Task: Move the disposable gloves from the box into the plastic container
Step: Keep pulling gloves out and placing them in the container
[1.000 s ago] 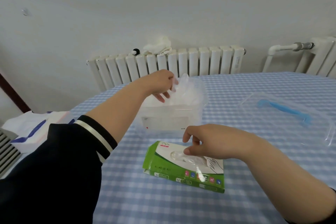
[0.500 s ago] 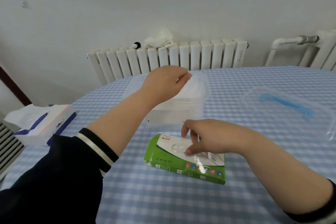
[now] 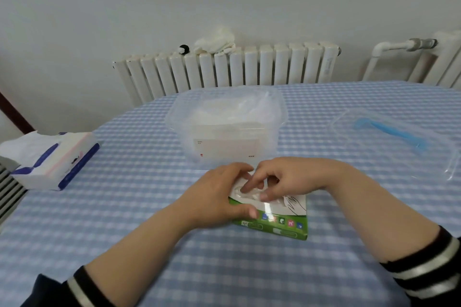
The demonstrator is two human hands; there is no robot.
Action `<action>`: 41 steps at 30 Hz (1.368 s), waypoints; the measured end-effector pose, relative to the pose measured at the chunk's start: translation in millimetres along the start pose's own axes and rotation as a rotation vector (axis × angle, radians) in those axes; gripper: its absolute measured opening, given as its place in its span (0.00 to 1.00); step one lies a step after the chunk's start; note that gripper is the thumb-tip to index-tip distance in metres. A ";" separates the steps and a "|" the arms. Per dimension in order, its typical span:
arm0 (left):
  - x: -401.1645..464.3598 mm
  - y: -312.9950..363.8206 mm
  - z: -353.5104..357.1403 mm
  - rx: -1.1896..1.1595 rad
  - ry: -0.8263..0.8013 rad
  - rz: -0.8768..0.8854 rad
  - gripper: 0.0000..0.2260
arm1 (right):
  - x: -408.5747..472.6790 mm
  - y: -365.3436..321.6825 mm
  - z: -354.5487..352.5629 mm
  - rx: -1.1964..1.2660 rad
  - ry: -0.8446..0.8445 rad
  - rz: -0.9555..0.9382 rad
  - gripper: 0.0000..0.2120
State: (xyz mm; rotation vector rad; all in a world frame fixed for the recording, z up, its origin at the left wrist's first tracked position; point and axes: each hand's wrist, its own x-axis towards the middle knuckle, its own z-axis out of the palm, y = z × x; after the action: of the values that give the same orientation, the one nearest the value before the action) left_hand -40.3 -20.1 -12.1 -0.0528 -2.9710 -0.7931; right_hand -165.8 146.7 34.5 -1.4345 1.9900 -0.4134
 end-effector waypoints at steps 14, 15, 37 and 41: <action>-8.7 -6.1 13.5 -0.025 -0.019 0.040 0.29 | 5.9 4.8 34.6 -0.121 0.267 0.061 0.06; -9.1 -6.9 14.0 -0.022 -0.022 0.040 0.29 | 4.6 5.1 38.9 -0.140 0.311 0.060 0.06; -9.8 -9.0 11.9 -0.034 0.015 -0.051 0.39 | 8.4 15.5 41.1 0.243 0.433 -0.018 0.08; -9.5 -11.5 13.2 -0.054 0.019 -0.038 0.38 | 7.5 12.2 41.6 0.108 0.293 -0.022 0.12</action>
State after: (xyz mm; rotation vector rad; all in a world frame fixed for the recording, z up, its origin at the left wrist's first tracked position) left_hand -32.2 -23.6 -29.9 0.0084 -2.9414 -0.8732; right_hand -148.7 148.7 -6.0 -1.3928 2.1430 -0.7678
